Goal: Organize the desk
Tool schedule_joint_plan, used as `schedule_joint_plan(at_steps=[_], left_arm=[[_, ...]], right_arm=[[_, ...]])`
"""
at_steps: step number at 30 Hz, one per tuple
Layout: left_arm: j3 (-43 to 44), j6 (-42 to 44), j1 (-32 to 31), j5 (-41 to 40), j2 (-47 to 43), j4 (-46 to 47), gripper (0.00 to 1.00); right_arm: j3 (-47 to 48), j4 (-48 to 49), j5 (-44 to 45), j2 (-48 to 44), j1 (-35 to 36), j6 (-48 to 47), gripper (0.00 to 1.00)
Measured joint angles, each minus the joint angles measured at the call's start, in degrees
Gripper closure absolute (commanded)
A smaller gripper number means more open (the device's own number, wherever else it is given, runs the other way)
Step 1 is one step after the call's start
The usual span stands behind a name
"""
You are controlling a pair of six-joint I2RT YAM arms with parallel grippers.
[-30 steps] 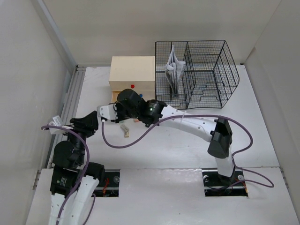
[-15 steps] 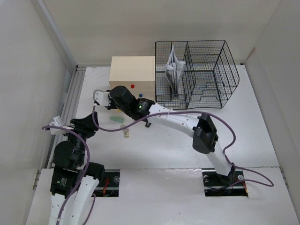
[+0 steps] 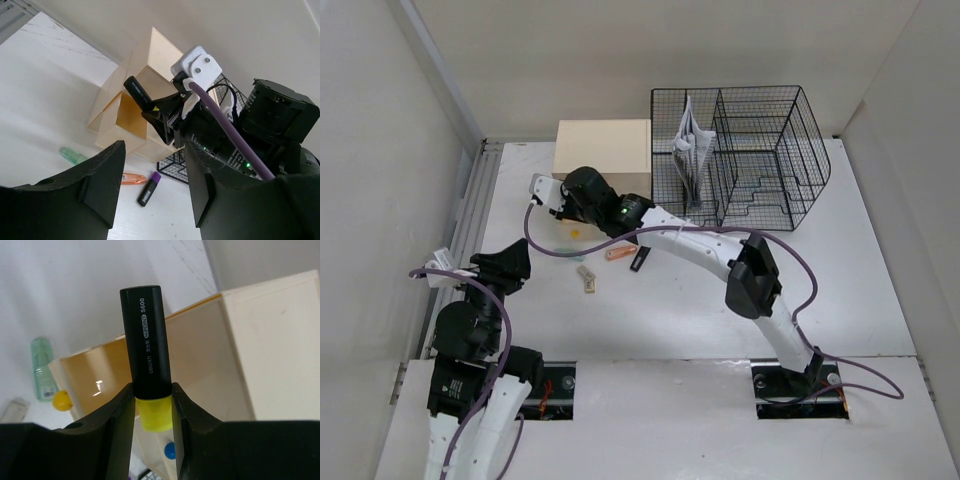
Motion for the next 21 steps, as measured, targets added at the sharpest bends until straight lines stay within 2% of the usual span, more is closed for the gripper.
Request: schedule_joint_plan(at_steps=[8,17,21], left_arm=[[0.0,0.0,0.0,0.0,0.0,0.0,0.52],[0.0,0.0,0.0,0.0,0.0,0.0,0.52],[0.0,0.0,0.0,0.0,0.0,0.0,0.52]], right_arm=[[-0.4,-2.9,-8.9,0.0,-0.8,6.1,1.00],[-1.1,-3.4,-11.4,0.1,-1.4,9.5,1.00],[-1.1,-3.4,-11.4,0.2,-1.8,10.1,0.93]])
